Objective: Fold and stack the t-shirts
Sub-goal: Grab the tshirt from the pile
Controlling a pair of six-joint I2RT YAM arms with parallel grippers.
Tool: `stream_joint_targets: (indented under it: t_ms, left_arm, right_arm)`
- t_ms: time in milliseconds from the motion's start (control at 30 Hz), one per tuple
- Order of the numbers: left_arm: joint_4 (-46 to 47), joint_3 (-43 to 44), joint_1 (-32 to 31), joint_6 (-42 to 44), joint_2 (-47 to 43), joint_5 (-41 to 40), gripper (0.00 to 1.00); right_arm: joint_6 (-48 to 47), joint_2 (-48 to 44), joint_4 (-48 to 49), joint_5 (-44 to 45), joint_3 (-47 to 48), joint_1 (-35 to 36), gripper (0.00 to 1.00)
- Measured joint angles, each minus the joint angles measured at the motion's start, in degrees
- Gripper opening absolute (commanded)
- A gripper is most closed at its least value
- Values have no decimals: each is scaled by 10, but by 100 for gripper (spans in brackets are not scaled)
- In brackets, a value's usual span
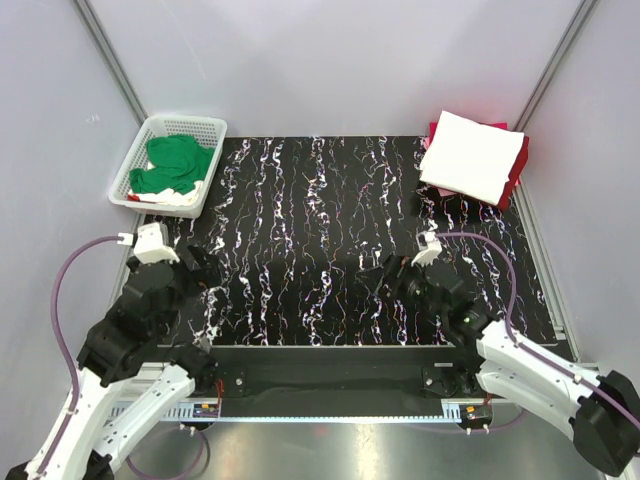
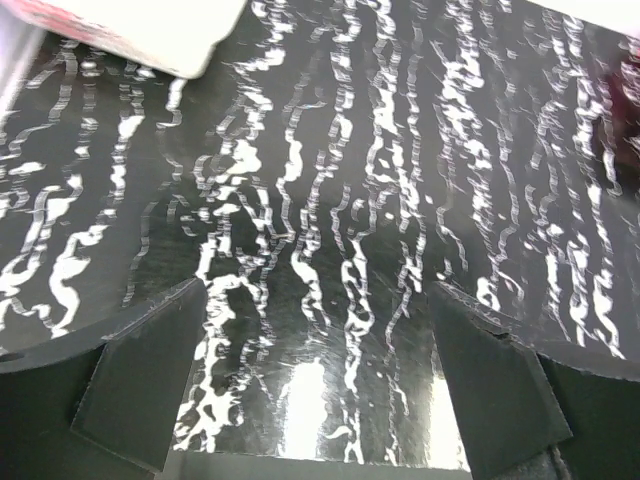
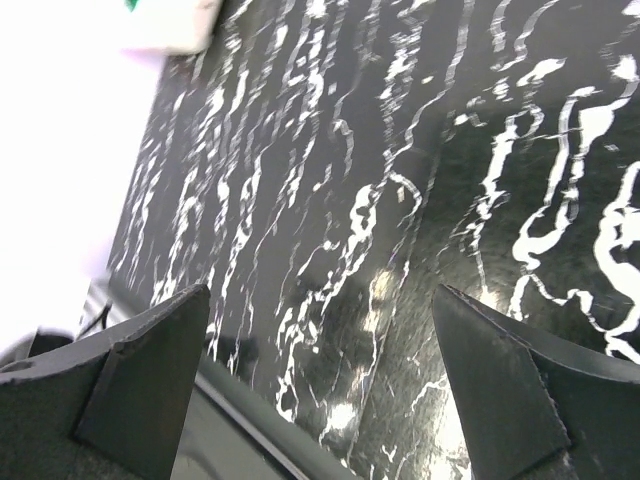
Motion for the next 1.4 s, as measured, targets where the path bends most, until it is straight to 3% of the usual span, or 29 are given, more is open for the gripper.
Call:
stream_joint_targets:
  t_ms: [167, 333, 467, 800, 1067, 1267, 1400]
  left_arm:
    - [-23, 49, 1, 0, 83, -49, 99]
    - [-33, 175, 43, 20, 294, -76, 99]
    - [-15, 282, 124, 32, 476, -73, 98]
    - [49, 518, 338, 52, 824, 92, 95]
    - [42, 826, 379, 73, 1095, 133, 96]
    - [71, 853, 396, 69, 1164, 155, 96]
    - [91, 859, 415, 54, 1197, 170, 88]
  right_arm:
    - [-12, -52, 23, -34, -41, 0, 100]
    - [-14, -31, 28, -39, -37, 0, 100]
    - [-18, 9, 26, -58, -30, 0, 100]
    - [-34, 9, 37, -94, -26, 0, 100]
    - [-34, 19, 57, -94, -27, 0, 100]
    - [-34, 12, 73, -94, -32, 0, 100]
    - [-34, 12, 79, -94, -34, 0, 100]
